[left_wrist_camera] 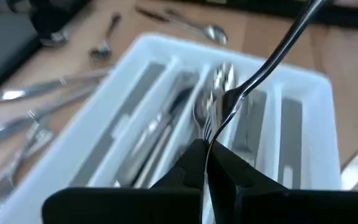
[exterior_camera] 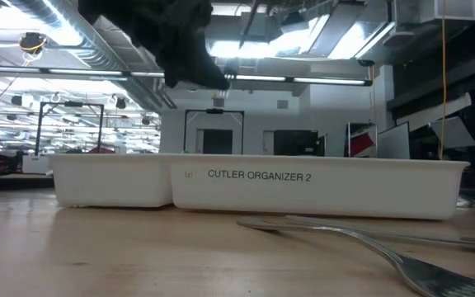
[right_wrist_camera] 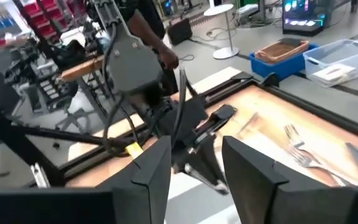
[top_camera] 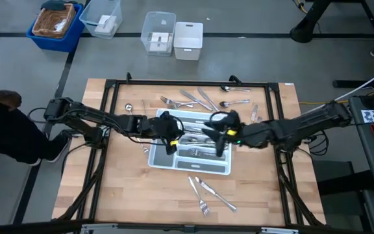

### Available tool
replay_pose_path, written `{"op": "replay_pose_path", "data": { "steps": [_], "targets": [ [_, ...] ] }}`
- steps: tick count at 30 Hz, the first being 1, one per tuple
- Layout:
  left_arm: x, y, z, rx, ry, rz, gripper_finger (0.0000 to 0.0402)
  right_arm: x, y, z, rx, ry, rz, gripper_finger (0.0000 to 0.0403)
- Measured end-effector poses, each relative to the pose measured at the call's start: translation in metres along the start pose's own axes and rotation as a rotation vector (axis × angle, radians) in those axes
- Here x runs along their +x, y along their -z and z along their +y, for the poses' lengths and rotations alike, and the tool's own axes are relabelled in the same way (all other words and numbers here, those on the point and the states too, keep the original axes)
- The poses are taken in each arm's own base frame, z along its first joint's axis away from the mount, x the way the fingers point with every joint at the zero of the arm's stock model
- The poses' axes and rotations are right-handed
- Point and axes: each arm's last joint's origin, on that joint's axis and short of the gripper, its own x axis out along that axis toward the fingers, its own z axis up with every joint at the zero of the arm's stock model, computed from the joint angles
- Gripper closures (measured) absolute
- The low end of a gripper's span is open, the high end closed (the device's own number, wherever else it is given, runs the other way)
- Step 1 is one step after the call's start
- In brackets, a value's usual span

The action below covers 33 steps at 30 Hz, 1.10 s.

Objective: Sort silverware
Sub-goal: Put the fork into the organizer tray

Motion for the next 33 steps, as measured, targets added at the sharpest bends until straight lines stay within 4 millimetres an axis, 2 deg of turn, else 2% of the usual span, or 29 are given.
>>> {"op": "replay_pose_path", "data": {
  "steps": [5,9,14,19,25,33],
  "targets": [
    [0.017,0.011,-0.004,-0.023,0.086,0.073,0.0401,-0.025,-0.01,-0.014,-0.031,0.012,0.047,0.0256],
    [0.035,0.025,-0.011,-0.051,0.136,0.142,0.0401,-0.036,-0.01,-0.023,-0.042,0.042,0.097,0.0256],
    [0.057,0.047,-0.019,-0.069,0.183,0.239,0.0401,-0.042,0.002,-0.033,0.013,0.118,0.213,0.0256],
    [0.07,0.064,-0.022,-0.064,0.199,0.313,0.0401,-0.044,0.015,-0.039,0.066,0.15,0.367,0.0255],
    [0.076,0.067,-0.023,-0.04,0.206,0.308,0.0387,-0.041,0.024,-0.039,0.074,0.158,0.456,0.0255],
    [0.077,0.063,-0.024,-0.066,0.207,0.292,0.0324,-0.04,0.025,-0.039,0.07,0.16,0.466,0.0255]
  ]
}}
